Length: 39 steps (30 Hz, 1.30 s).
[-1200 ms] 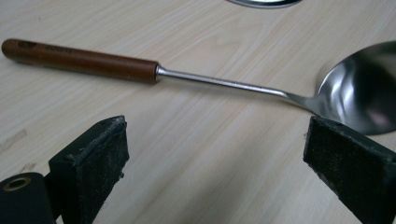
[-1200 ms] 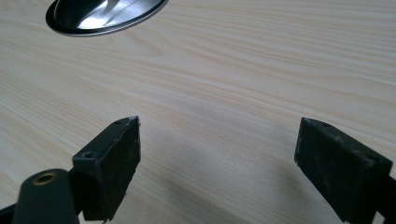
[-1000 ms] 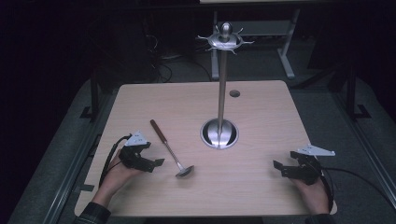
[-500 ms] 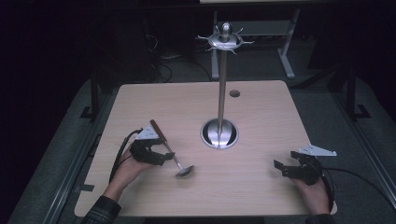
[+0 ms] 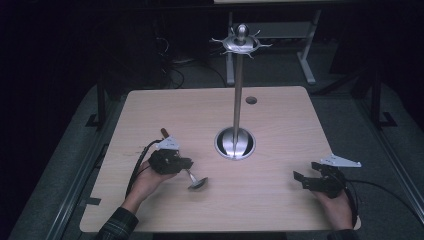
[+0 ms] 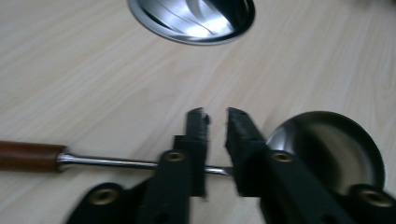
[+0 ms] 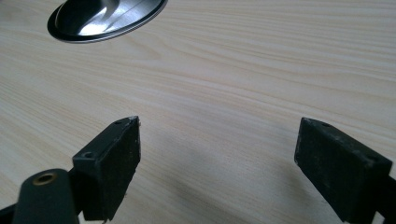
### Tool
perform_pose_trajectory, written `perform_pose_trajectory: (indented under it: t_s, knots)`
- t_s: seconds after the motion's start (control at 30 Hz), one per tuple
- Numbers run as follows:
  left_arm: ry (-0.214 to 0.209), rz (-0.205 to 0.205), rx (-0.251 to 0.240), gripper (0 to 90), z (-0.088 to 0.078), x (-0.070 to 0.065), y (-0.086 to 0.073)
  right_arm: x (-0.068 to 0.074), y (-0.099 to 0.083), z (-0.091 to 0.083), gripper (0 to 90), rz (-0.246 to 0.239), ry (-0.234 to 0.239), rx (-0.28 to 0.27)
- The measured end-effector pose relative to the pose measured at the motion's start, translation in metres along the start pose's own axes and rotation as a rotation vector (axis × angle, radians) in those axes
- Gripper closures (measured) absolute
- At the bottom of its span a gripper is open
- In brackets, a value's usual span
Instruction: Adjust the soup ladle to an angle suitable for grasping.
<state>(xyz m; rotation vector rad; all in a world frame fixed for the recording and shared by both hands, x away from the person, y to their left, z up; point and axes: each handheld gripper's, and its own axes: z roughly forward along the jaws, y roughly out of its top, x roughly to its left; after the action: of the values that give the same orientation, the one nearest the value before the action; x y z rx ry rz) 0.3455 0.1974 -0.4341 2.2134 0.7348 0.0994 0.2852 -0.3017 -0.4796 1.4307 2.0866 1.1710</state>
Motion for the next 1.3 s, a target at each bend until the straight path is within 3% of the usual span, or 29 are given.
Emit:
perform_pose_trajectory:
  t_s: [0.07,0.27,0.3,0.37,0.47,0.57,0.7,1.07,1.3]
  knots:
    - [-0.005,0.005,0.021,89.6,0.004,-0.003,0.001,0.000,0.000,0.000,14.2,0.007,0.000,0.001]
    - [-0.027,0.011,0.067,90.0,0.016,-0.009,0.002,-0.001,0.000,0.000,14.5,0.015,-0.005,-0.001]
    - [-0.023,0.019,0.106,90.0,0.021,-0.011,0.003,-0.001,0.000,-0.001,14.5,0.019,-0.006,0.001]
    - [-0.020,0.022,0.114,90.0,0.023,-0.012,0.003,-0.002,0.000,-0.001,14.5,0.018,-0.004,0.000]
    - [-0.005,0.049,0.187,90.0,0.028,-0.015,0.004,-0.002,0.000,-0.001,14.5,0.021,-0.005,-0.002]
    - [-0.001,0.031,0.188,90.0,0.031,-0.017,0.004,-0.002,0.000,-0.001,14.5,0.021,-0.004,-0.002]
    - [0.004,0.047,0.228,90.0,0.031,-0.015,0.004,-0.003,0.000,-0.001,14.5,0.022,-0.004,-0.004]
    - [-0.009,0.040,0.254,90.0,0.030,-0.014,0.002,-0.004,0.000,-0.001,14.5,0.029,-0.006,-0.003]
    - [-0.029,0.012,0.252,90.0,0.025,-0.018,-0.004,-0.005,-0.001,-0.002,14.5,0.031,-0.009,-0.004]
